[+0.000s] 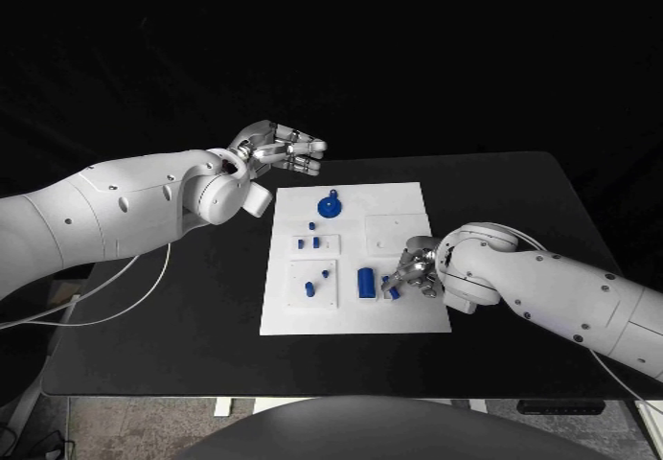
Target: Assemble the parts on the task board
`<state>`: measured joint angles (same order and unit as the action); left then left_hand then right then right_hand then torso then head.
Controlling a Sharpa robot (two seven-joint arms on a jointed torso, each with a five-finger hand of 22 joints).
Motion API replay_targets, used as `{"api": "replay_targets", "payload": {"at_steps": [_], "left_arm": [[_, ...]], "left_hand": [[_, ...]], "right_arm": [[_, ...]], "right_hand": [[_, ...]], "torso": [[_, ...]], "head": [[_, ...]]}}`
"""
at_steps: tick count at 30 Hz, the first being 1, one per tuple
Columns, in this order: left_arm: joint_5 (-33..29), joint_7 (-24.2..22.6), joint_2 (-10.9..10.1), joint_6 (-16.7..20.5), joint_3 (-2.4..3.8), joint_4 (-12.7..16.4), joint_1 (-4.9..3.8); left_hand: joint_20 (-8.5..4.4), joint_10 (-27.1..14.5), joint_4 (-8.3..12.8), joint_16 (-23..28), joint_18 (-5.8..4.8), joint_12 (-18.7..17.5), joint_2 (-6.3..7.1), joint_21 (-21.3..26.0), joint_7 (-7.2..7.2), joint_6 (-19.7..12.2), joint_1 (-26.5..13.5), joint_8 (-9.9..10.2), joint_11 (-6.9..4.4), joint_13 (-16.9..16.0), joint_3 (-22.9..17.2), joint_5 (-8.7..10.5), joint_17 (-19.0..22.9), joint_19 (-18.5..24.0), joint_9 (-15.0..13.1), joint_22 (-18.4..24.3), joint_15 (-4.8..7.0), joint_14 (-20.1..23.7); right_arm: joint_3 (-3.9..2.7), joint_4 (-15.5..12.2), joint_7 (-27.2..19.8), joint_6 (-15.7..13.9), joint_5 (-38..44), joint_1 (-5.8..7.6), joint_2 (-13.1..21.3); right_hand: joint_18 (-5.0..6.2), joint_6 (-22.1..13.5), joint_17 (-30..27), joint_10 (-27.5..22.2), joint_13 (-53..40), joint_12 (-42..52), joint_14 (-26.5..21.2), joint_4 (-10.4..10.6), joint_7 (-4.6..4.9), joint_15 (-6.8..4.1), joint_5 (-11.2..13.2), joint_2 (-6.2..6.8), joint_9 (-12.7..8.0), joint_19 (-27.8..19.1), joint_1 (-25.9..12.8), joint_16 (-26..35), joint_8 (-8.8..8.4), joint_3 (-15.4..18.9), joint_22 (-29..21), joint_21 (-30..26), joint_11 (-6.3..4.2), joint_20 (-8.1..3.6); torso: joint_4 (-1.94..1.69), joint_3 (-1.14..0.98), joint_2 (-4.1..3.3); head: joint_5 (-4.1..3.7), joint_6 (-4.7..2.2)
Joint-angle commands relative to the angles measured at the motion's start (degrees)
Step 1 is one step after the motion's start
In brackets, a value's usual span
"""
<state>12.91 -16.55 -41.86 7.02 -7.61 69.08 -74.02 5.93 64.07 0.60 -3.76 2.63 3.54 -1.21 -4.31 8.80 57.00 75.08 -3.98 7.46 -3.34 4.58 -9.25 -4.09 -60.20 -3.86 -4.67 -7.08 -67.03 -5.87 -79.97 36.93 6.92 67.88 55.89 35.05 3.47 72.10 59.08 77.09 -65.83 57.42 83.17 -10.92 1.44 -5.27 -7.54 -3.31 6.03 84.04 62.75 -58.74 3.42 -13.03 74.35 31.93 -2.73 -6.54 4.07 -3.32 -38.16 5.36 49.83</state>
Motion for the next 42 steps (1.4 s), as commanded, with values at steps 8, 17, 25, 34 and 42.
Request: {"api": "replay_targets", "payload": {"at_steps": [8, 17, 25, 34, 42], "left_arm": [[0.2, 0.0, 0.1, -1.1, 0.03, 0.1, -0.08], [0.3, 0.1, 0.1, -1.1, 0.03, 0.0, -0.08], [0.3, 0.3, 0.1, -1.1, 0.03, 0.0, -0.08], [0.5, 0.4, 0.0, -1.1, 0.03, 0.0, -0.08], [0.6, 0.5, 0.0, -1.1, 0.03, 0.0, -0.08]], "left_hand": [[0.24, -0.2, -0.5, 0.2, 0.21, 0.0, 0.01, -0.2, -0.06, -0.5, -0.4, -0.3, 0.23, -0.1, -0.1, 0.25, 0.1, 0.2, -0.1, 0.1, 0.08, 0.5], [0.25, -0.2, -0.6, 0.2, 0.21, 0.1, 0.05, -0.2, -0.06, -0.5, -0.5, -0.3, 0.23, -0.1, -0.1, 0.27, 0.1, 0.2, -0.1, 0.1, 0.08, 0.5], [0.25, -0.2, -0.6, 0.2, 0.21, 0.1, 0.05, -0.2, -0.06, -0.5, -0.5, -0.3, 0.23, -0.1, -0.1, 0.27, 0.1, 0.2, -0.1, 0.1, 0.08, 0.5], [0.25, -0.2, -0.6, 0.2, 0.21, 0.1, 0.05, -0.2, -0.06, -0.5, -0.5, -0.3, 0.23, -0.1, -0.1, 0.27, 0.1, 0.2, -0.1, 0.1, 0.08, 0.5], [0.25, -0.2, -0.6, 0.2, 0.21, 0.1, 0.05, -0.2, -0.06, -0.5, -0.5, -0.3, 0.23, -0.1, -0.1, 0.27, 0.1, 0.2, -0.1, 0.1, 0.08, 0.5]], "right_arm": [[0.26, 1.0, 0.1, 1.2, 0.7, -0.14, -0.4], [0.29, 0.7, -0.8, 1.0, 0.6, -0.14, -0.4], [0.30, 0.3, -1.3, 1.0, 0.1, -0.14, -0.2], [0.30, -0.3, -1.7, 1.2, -0.4, -0.15, 0.2], [0.30, -1.7, -1.6, 0.9, -0.5, -0.15, 1.6]], "right_hand": [[-0.90, 0.3, -0.1, 0.0, -0.1, -0.2, 0.1, 1.5, -0.02, -0.27, 0.8, 0.34, -0.2, 2.3, -1.8, 0.3, 0.22, 0.6, -0.1, -0.4, -0.11, -0.30], [-0.72, 0.2, -0.2, -0.1, 0.0, -0.5, 0.1, 7.3, 0.34, -0.16, 4.0, 2.22, -0.3, 2.3, -5.4, 0.5, 0.23, 6.5, -0.2, -0.6, 0.11, -0.21], [-0.70, 0.1, -0.1, -0.1, 0.1, -0.8, 0.1, 12.7, 0.44, -0.22, 4.6, 5.55, 0.0, 2.3, -6.4, 0.7, 0.26, 5.3, -0.3, -0.9, 0.13, -0.28], [-0.73, 0.1, 0.0, -0.2, 0.0, -0.9, 0.1, 13.2, 0.43, -0.23, 4.6, 5.86, 0.0, 2.4, -6.0, 0.8, 0.27, 5.0, -0.3, -0.9, 0.11, -0.30], [-0.72, 0.1, 0.0, -0.1, 0.0, -0.9, 0.1, 12.5, 0.43, -0.22, 4.6, 4.96, 0.0, 2.4, -6.1, 0.9, 0.26, 5.5, -0.3, -1.0, 0.10, -0.29]], "torso": [[0.06, -0.03, 0.02], [0.03, -0.04, 0.03], [0.05, -0.04, 0.02], [0.06, -0.05, 0.01], [0.11, -0.02, 0.05]], "head": [[0.19, 0.03], [0.23, 0.07], [0.28, 0.11], [0.34, 0.17], [0.42, 0.17]]}}
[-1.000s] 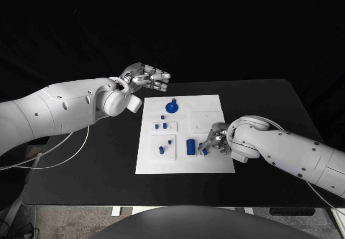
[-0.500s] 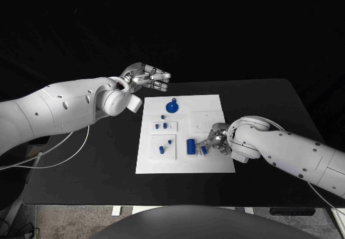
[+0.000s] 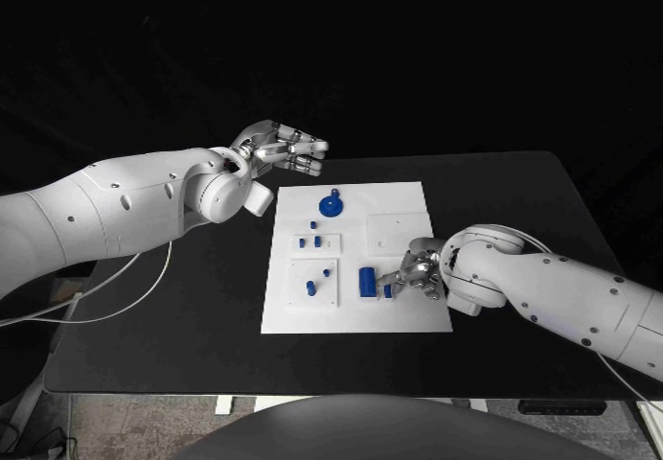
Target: Assemble the parts on the task board
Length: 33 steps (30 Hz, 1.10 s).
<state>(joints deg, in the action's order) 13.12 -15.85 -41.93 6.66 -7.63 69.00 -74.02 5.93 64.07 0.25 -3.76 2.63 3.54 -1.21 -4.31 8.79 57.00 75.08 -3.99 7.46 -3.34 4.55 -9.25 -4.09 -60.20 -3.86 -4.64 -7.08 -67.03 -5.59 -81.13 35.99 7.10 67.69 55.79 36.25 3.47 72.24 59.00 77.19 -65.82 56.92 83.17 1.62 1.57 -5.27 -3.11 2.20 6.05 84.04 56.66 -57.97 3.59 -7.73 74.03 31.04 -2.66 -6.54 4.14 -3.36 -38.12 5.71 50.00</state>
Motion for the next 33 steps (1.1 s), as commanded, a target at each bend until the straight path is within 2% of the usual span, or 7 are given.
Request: {"api": "replay_targets", "payload": {"at_steps": [1, 12, 18, 22, 28, 30, 33], "left_arm": [[0.4, -0.2, 0.0, -0.8, 0.05, 0.0, -0.07], [0.4, -0.1, 0.0, -0.7, 0.05, -0.2, -0.07], [0.4, -0.1, 0.0, -0.7, 0.05, -0.2, -0.07], [0.4, -0.4, 0.0, -0.4, 0.05, -0.2, -0.07], [0.2, -1.5, 0.0, 0.8, 0.04, -0.7, -0.07], [-0.1, -2.1, 0.1, 1.4, 0.04, -1.2, -0.06], [-1.1, -3.2, 0.6, 2.2, 0.03, -2.5, -0.05]], "left_hand": [[0.25, -0.2, -0.3, 0.2, 0.21, 0.1, 0.05, -0.2, -0.06, -0.5, -0.5, -0.3, 0.23, -0.1, -0.1, 0.27, 0.1, 0.2, -0.1, 0.1, 0.07, 0.5], [0.25, -0.2, -0.3, 0.2, 0.21, 0.1, 0.05, -0.2, -0.06, -0.5, -0.5, -0.3, 0.23, -0.1, -0.1, 0.27, 0.1, 0.2, -0.1, 0.1, 0.07, 0.5], [0.26, -0.2, -0.4, 0.2, 0.23, 0.0, 0.07, -0.2, -0.03, -0.6, -0.4, -0.3, 0.24, -0.1, -0.2, 0.23, 0.1, 0.2, -0.1, 0.1, 0.07, 0.5], [0.25, -0.2, -0.4, 0.2, 0.23, 0.0, 0.06, -0.2, -0.03, -0.6, -0.3, -0.3, 0.23, -0.1, -0.2, 0.16, 0.1, 0.2, -0.1, 0.1, 0.07, 0.5], [0.23, 0.0, -0.3, 0.2, 0.21, 0.1, 0.06, -0.2, -0.11, -0.4, -0.3, -0.3, 0.17, -0.1, -0.3, 0.11, 0.0, 0.2, -0.1, 0.1, 0.10, 0.4], [0.20, 0.1, -0.2, 0.1, 0.20, 0.1, 0.01, -0.2, -0.17, -0.3, -0.2, -0.4, 0.11, -0.1, -0.3, 0.08, 0.0, 0.2, -0.1, 0.1, 0.15, 0.3], [0.15, 0.3, 0.0, 0.1, 0.20, 0.1, -0.22, -0.3, -0.24, -0.1, 0.1, -0.4, 0.04, -0.1, -0.4, -0.01, 0.0, 0.1, -0.1, 0.0, 0.21, 0.1]], "right_arm": [[0.02, -0.7, -0.6, 0.7, -0.3, -0.05, 0.5], [0.00, -1.7, -0.7, 0.8, -0.1, -0.05, 2.1], [0.00, -1.6, -1.1, 0.3, 0.1, -0.05, 2.6], [-0.13, -1.3, -4.2, -1.8, -0.8, -0.05, 3.7], [-1.55, -0.5, -14.8, -6.4, -4.6, -0.04, 5.8], [-2.30, 0.7, -20.3, -8.4, -7.6, -0.02, 6.2], [-3.82, 3.7, -29.1, -10.5, -14.0, 0.05, 6.2]], "right_hand": [[-0.72, 0.0, 0.1, -0.2, 0.0, -0.4, 0.1, -0.1, 0.30, -0.23, 0.2, -0.55, 0.0, 2.4, 0.0, 0.1, 0.09, 0.2, 0.0, -0.1, 0.03, -0.29], [-0.71, 0.1, 0.2, -0.2, 0.0, -0.3, 0.2, -1.2, 0.28, -0.20, 0.0, -1.31, 0.1, 2.4, 0.3, 0.0, 0.08, 0.2, 0.1, 0.1, 0.03, -0.24], [-0.67, 0.0, 0.1, -0.2, 0.1, -0.3, 0.1, -4.1, 0.25, -0.20, -0.4, -2.28, -0.1, 2.4, 1.4, 0.1, 0.07, -0.4, 0.0, -0.1, 0.04, -0.21], [-0.55, -1.7, -0.3, -0.2, 0.2, -0.3, 0.1, -4.3, 0.79, 0.00, -0.8, -1.48, -0.1, 2.4, 1.4, 0.5, 0.11, -0.7, -0.1, -0.3, 0.47, -0.08], [0.02, -4.6, -1.5, -1.0, 1.0, -1.0, -0.2, -2.8, 1.68, 0.16, -0.7, 0.51, 0.1, 2.0, 2.9, 1.7, 0.11, -1.7, -1.0, -2.6, 0.91, 0.10], [0.15, -4.7, -3.1, -2.1, 2.4, -2.8, -0.7, -3.1, 1.72, 0.21, -3.7, 0.19, 0.2, 1.3, 3.5, 3.8, 0.06, -0.1, -2.2, -5.9, 1.08, 0.21], [0.28, -4.9, -5.8, -3.3, 5.3, -5.9, -1.0, -5.0, 1.81, 0.11, -8.0, -2.04, 0.1, 0.8, 5.4, 7.6, 0.06, 3.5, -5.5, -12.8, 1.07, 0.19]], "torso": [[0.03, 0.02, 0.02], [0.00, -0.05, 0.00], [0.04, -0.07, 0.03], [0.09, -0.02, 0.12], [0.41, 0.08, 0.44], [0.73, 0.25, 0.77], [1.12, 0.54, 1.49]], "head": [[0.07, 0.00], [-0.15, -0.07], [-0.31, -0.26], [-0.40, -0.51], [-0.43, -0.87], [-0.37, -1.11], [-0.15, -1.64]]}}
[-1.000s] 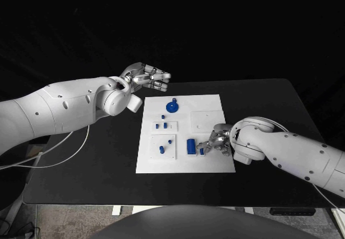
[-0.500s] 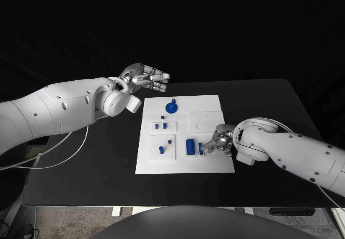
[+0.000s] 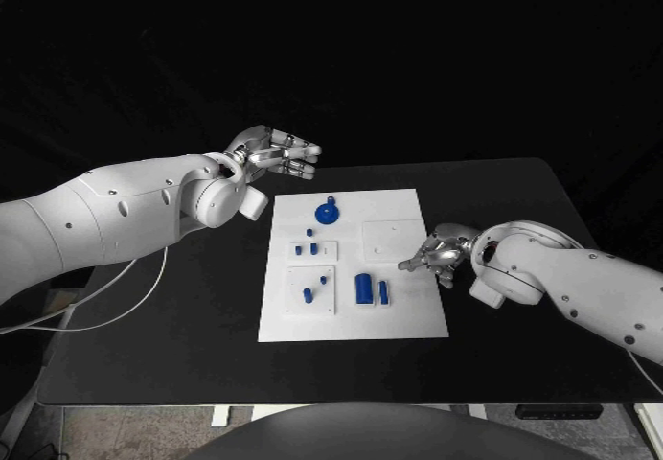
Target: Assemble the parts on the task board
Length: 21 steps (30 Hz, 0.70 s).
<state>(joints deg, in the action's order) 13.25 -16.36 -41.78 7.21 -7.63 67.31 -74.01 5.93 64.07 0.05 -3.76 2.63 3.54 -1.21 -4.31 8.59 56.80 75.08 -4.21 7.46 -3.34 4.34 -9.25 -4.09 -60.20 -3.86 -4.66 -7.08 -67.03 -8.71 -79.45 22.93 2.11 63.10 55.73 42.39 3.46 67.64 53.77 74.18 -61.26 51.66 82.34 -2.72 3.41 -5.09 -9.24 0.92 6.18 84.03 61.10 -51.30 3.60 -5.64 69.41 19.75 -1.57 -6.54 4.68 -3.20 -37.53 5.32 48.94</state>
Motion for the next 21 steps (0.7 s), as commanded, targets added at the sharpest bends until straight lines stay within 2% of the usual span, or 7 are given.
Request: {"api": "replay_targets", "payload": {"at_steps": [1, 7, 10, 11, 14, 17, 21], "left_arm": [[-1.8, -3.1, 0.7, 1.9, 0.03, -1.3, -0.06], [-5.3, -5.5, 1.4, 3.1, 0.01, -3.7, -0.05], [-7.6, -6.6, 1.7, 3.8, 0.01, -4.8, -0.05], [-8.5, -6.9, 1.9, 3.9, 0.01, -5.3, -0.05], [-11.1, -7.7, 3.0, 4.4, 0.02, -7.4, -0.03], [-12.9, -8.1, 4.0, 4.6, 0.02, -9.2, 0.05], [-14.3, -8.6, 5.2, 4.7, 0.03, -11.4, 0.33]], "left_hand": [[0.14, 0.4, 0.3, 0.1, 0.18, 0.1, -0.35, -0.3, -0.14, 0.3, 0.2, -0.3, -0.03, -0.1, -0.3, -0.03, 0.0, 0.1, -0.1, 0.1, 0.25, 0.1], [0.02, 1.0, 0.8, 0.2, -0.08, 0.0, -1.19, -0.2, -0.77, 1.8, 1.2, 0.0, -0.47, 0.0, -0.6, -0.05, 0.0, 0.3, 0.0, 0.1, 0.40, -0.1], [0.10, 0.3, 1.3, 0.2, -0.13, -0.1, -1.56, -0.1, -1.63, 2.4, 2.1, 0.3, -0.91, 0.0, -0.8, -0.11, 0.1, 0.6, 0.0, 0.1, 0.66, 1.0], [0.25, -1.1, 1.5, 0.3, -0.05, -0.1, -1.43, -0.1, -1.81, 1.7, 2.3, 0.5, -0.89, 0.0, -0.8, -0.06, 0.2, 0.7, 0.1, 0.2, 0.67, 1.6], [0.94, -4.2, 1.9, 0.3, 0.53, -0.1, -1.12, 0.0, -1.92, -0.1, 2.3, 0.6, -0.74, 0.0, -0.6, -0.01, 0.2, 1.0, 0.2, 0.2, 0.54, 3.8], [2.38, -5.9, 2.1, 0.3, 1.99, -0.2, -1.03, 0.1, -2.10, -1.6, 1.7, 0.6, -0.73, 0.0, -0.5, -0.04, 0.4, 1.9, 0.3, 0.3, 0.25, 5.9], [3.70, -6.4, 2.2, 0.3, 3.40, -0.2, -0.96, 0.1, -2.03, -3.3, 1.2, 0.7, -0.62, 0.0, -0.6, 0.01, 0.4, 2.7, 0.4, 0.4, 0.06, 7.1]], "right_arm": [[-1.10, 3.3, -18.7, -6.1, -11.5, 0.19, -0.1], [-2.42, 12.3, -29.4, -8.0, -23.6, 1.70, -2.3], [-3.51, 18.1, -33.1, -7.9, -29.2, 2.30, -4.6], [-3.89, 20.0, -34.2, -7.7, -31.1, 2.42, -5.4], [-4.91, 24.9, -37.0, -7.0, -36.3, 2.64, -7.6], [-5.67, 28.2, -38.9, -6.5, -38.9, 2.73, -9.2], [-6.22, 30.6, -40.5, -6.1, -40.5, 2.78, -10.6]], "right_hand": [[0.30, -0.6, -1.6, -1.6, 2.1, -2.4, -0.9, -1.5, 0.00, -0.10, -2.6, -1.25, -0.1, 0.2, 1.6, 2.6, 0.04, 2.4, -1.9, -3.5, 0.13, 0.16], [0.05, -5.1, -10.2, -8.6, 16.0, -16.3, -6.9, -6.0, 1.71, 2.29, -5.4, -4.21, -1.7, -6.1, 5.3, 17.9, 1.08, 4.3, -14.4, -15.2, 1.86, 2.62], [-0.31, -7.3, -19.4, -7.4, 34.5, -32.6, -12.3, -8.1, 3.43, 5.71, -5.2, -5.02, -2.4, -16.1, 5.7, 29.3, 0.04, 2.9, -25.1, -15.7, 4.12, 5.94], [-0.50, -8.8, -25.4, -8.2, 43.7, -40.1, -15.5, -8.9, 3.86, 8.09, -5.2, -5.12, -2.5, -23.6, 5.3, 35.8, 0.14, 2.1, -31.8, -16.1, 6.39, 8.52], [0.28, -11.3, -38.8, -10.0, 57.9, -47.8, -18.5, -10.3, 4.26, 11.46, -5.0, -5.59, -2.7, -29.4, 4.2, 46.6, -0.13, 1.2, -45.9, -16.1, 8.69, 12.65], [1.87, -11.9, -49.9, -13.9, 57.9, -48.0, -20.5, -10.3, 3.80, 12.41, -3.7, -6.35, -2.7, -31.6, 4.1, 47.5, -0.19, 2.8, -56.9, -15.9, 9.17, 15.29], [3.43, -12.3, -50.3, -15.2, 57.9, -48.2, -22.0, -10.1, 3.59, 12.82, -3.7, -7.17, -2.7, -32.1, 4.3, 47.7, -0.15, 5.0, -64.7, -15.4, 9.36, 17.05]], "torso": [[0.64, 0.44, 1.05], [1.15, 0.71, 2.51], [1.42, 0.55, 3.15], [1.50, 0.56, 3.41], [1.31, 0.54, 4.11], [1.18, 0.48, 4.51], [1.02, 0.29, 4.85]], "head": [[0.17, -0.90], [0.53, -3.33], [0.75, -4.66], [0.83, -5.11], [0.83, -5.79], [0.97, -6.70], [1.21, -7.27]]}}
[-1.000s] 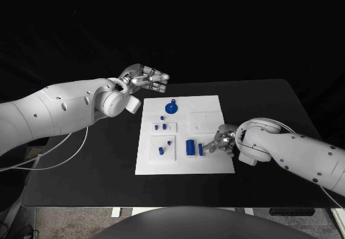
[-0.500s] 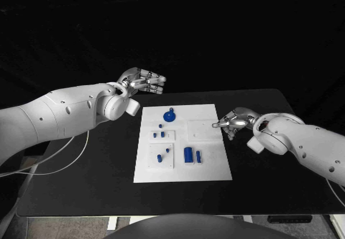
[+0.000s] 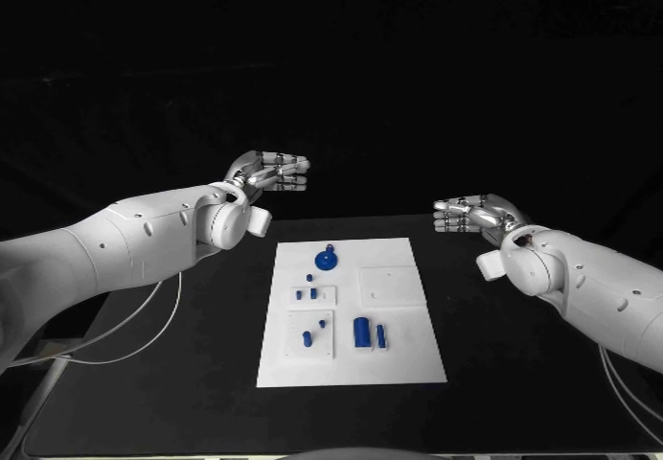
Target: Assemble the parts on the task board
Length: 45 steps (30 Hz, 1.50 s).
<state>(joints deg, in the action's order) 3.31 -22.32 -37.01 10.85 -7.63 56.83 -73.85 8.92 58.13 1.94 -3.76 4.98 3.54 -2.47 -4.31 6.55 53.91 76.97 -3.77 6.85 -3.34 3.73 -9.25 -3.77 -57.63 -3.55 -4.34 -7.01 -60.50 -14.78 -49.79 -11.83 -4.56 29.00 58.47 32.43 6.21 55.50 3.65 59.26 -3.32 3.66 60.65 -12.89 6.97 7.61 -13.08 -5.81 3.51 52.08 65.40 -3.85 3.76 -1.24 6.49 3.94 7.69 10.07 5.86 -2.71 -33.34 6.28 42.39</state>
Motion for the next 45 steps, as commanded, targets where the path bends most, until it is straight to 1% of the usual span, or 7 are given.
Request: {"api": "replay_targets", "payload": {"at_steps": [1, 5, 6, 10, 11, 15, 45], "left_arm": [[-4.5, -2.7, 0.7, 1.0, 0.03, -1.4, 0.25], [-5.0, -3.1, 1.2, 1.0, 0.04, -2.6, 0.69], [-2.4, -1.0, 1.0, 0.5, 0.00, -2.3, 0.52], [-2.4, -1.2, 0.7, 1.5, 0.25, -1.1, 0.95], [-2.4, -1.3, 0.5, 2.1, 0.37, -0.6, 1.16], [-2.5, -2.0, -0.4, 5.7, 1.22, 3.4, 2.63], [-3.3, -7.5, -7.7, 33.3, 7.63, 33.1, 13.69]], "left_hand": [[1.08, -0.8, 0.3, 0.3, 1.43, -0.2, 0.34, 0.1, -0.03, -0.7, -0.9, 0.3, -0.08, 0.0, 0.1, 0.04, 0.1, 0.4, 0.1, 0.1, 0.00, 1.0], [1.94, -1.4, 0.2, 0.3, 2.45, -0.2, 0.48, 0.1, -0.10, -1.9, -1.1, 0.4, -0.08, 0.0, 0.0, 0.19, 0.1, 0.8, 0.2, 0.1, -0.07, 1.4], [-8.92, -58.1, -1.9, 3.8, -4.98, -3.5, 2.47, 4.3, -6.55, -53.9, -23.5, 3.8, -6.85, 3.3, -3.7, 9.25, 3.8, 57.6, 3.5, 4.3, 7.01, 18.8], [-8.92, -58.1, -1.9, 3.8, -4.98, -3.5, 2.47, 4.3, -6.55, -53.9, -30.2, 3.8, -6.85, 3.3, -3.7, 9.25, 3.8, 57.6, 3.5, 4.3, 7.01, 60.5], [-8.92, -58.1, -1.9, 3.8, -4.98, -3.5, 2.47, 4.3, -6.55, -53.9, -31.9, 3.8, -6.85, 3.3, -3.7, 9.25, 3.8, 57.6, 3.5, 4.3, 7.01, 60.5], [-8.92, -58.1, -1.9, 3.8, -4.98, -3.5, 2.47, 4.3, -6.55, -53.9, -77.0, 3.8, -6.85, 3.3, -3.7, 9.25, 3.8, 57.6, 3.5, 4.3, 7.01, 60.5], [-8.92, -58.1, -1.9, 3.8, -4.98, -3.5, 2.47, 4.3, -6.55, -53.9, -77.0, 3.8, -6.85, 3.3, -3.7, 9.25, 3.8, 57.6, 3.5, 4.3, 7.01, 60.5]], "right_arm": [[-0.23, 1.2, -6.0, 0.6, -6.6, 0.05, -0.8], [-0.41, 1.3, -6.6, 0.7, -7.1, 0.05, -1.3], [-0.34, 1.3, -3.1, 0.1, -3.9, 0.05, -1.1], [0.08, 0.2, -3.5, -1.0, -4.6, 0.09, -0.7], [0.29, -0.4, -3.7, -1.6, -4.9, 0.12, -0.6], [1.73, -4.3, -5.1, -5.4, -7.3, 0.27, 0.7], [14.78, -40.2, -18.0, -39.6, -29.0, 1.69, 12.3]], "right_hand": [[0.73, -0.4, -0.2, -0.5, 0.0, -0.2, -0.5, 0.3, 0.07, 0.12, 0.1, -0.44, -0.1, -0.5, -0.1, 0.3, -0.31, 1.0, -2.4, 0.4, 0.13, 0.61], [0.36, -0.8, -0.2, -0.5, 0.0, -0.2, -0.4, 0.7, 0.45, 0.44, -0.3, -0.70, -0.1, -0.8, 0.4, 0.3, -0.36, 2.6, -2.7, 0.8, 0.45, 0.31], [-6.21, -55.5, -3.6, -18.0, 3.3, -3.7, -18.4, 12.9, -6.97, -7.61, 13.1, 5.81, -3.5, -52.1, -19.4, 3.8, -3.76, 1.2, -6.5, -3.9, -7.69, -10.07], [-6.21, -55.5, -3.6, -59.3, 3.3, -3.7, -60.6, 12.9, -6.97, -7.61, 13.1, 5.81, -3.5, -52.1, -25.0, 3.8, -3.76, 1.2, -6.5, -3.9, -7.69, -10.07], [-6.21, -55.5, -3.6, -59.3, 3.3, -3.7, -60.6, 12.9, -6.97, -7.61, 13.1, 5.81, -3.5, -52.1, -65.4, 3.8, -3.76, 1.2, -6.5, -3.9, -7.69, -10.07], [-6.21, -55.5, -3.6, -59.3, 3.3, -3.7, -60.6, 12.9, -6.97, -7.61, 13.1, 5.81, -3.5, -52.1, -65.4, 3.8, -3.76, 1.2, -6.5, -3.9, -7.69, -10.07], [-6.21, -55.5, -3.6, -59.3, 3.3, -3.7, -60.6, 12.9, -6.97, -7.61, 13.1, 5.81, -3.5, -52.1, -65.4, 3.8, -3.76, 1.2, -6.5, -3.9, -7.69, -10.07]], "torso": [[-0.11, -0.28, 0.75], [-0.12, -0.49, 0.96], [-0.10, -0.25, 0.62], [-0.56, -0.01, 0.74], [-0.78, 0.10, 0.80], [-2.36, 0.91, 1.22], [-5.86, 2.71, 2.16]], "head": [[0.35, -0.78], [0.46, -0.95], [0.35, -0.77], [-0.18, -1.35], [-0.44, -1.63], [-2.25, -3.61], [-6.28, -8.01]]}}
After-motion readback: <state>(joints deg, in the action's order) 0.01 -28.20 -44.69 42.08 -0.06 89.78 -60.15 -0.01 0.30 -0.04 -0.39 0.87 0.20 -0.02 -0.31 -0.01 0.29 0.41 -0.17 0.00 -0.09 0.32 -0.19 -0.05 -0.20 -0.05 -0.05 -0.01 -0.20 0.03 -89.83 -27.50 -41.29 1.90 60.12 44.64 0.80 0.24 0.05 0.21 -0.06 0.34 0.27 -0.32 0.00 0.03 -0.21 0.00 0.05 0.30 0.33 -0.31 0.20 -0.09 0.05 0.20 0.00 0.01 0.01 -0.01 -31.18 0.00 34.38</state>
